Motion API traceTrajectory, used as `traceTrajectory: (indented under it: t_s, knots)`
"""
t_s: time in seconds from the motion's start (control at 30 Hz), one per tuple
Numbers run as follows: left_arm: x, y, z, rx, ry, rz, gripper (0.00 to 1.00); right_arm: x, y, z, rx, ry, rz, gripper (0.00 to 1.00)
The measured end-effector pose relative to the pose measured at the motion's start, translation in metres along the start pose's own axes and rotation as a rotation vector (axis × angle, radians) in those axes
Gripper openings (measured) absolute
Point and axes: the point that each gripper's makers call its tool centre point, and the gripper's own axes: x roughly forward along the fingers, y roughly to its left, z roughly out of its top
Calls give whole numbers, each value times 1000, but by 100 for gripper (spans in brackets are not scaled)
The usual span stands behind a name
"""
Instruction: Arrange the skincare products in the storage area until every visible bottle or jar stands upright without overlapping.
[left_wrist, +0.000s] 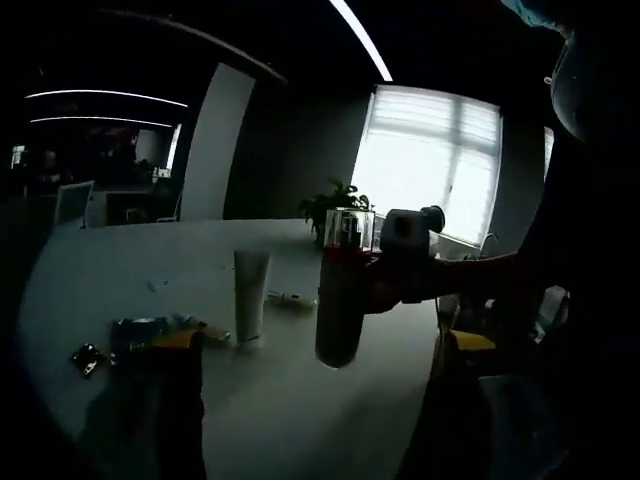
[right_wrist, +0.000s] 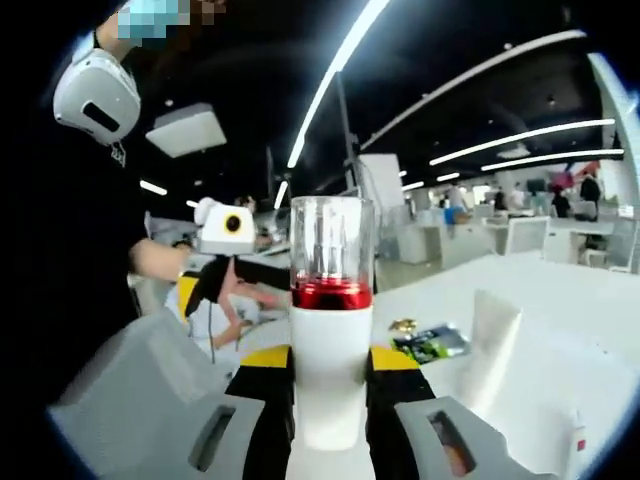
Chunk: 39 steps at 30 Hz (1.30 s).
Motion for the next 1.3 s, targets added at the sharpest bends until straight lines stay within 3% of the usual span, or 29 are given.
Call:
traceTrajectory:
  t_s: [0.1, 0.47, 0.67, 0.93, 1.3]
  knots:
    - [-2, 8, -6, -9, 4, 36, 99, -2, -4, -6, -4, 9, -1, 18]
    - [-13, 31, -23, -47, 15, 140, 99, -8, -31, -35, -24, 45, -29, 18]
    - [-19, 46, -31, -52, 29, 190, 99, -16, -58, -43, -35, 31, -78, 18]
    - [-20, 57, -40, -69, 45, 220, 99, -18, -88, -55, -87, 55, -106, 18]
    - [-8, 65, -47, -86, 60, 220, 99, -13, -111, -76, -106, 86, -118, 18]
